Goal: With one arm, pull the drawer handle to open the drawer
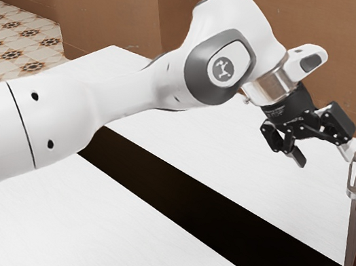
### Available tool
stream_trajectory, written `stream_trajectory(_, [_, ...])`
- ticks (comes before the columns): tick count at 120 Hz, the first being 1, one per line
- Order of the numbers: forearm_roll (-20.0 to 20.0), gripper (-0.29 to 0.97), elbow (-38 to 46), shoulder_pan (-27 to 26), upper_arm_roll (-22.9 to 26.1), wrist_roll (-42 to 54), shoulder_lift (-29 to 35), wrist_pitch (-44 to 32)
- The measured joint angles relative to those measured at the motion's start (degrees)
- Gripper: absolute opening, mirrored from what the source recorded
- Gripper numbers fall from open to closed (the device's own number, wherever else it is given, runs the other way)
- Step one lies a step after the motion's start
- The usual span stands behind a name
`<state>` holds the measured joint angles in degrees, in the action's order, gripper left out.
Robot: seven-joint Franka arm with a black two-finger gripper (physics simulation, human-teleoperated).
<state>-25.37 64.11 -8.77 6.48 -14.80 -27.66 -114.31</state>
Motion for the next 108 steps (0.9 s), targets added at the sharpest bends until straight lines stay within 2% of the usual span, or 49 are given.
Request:
stream_trajectory(62, [0.58,0.68,-0.91,-0.49,-0.37,-1.2,-2.58,-0.06])
stream_trajectory(108, [0.55,0.56,-3.96,-0.61,-0.21,-1.98,-4.72,-0.92])
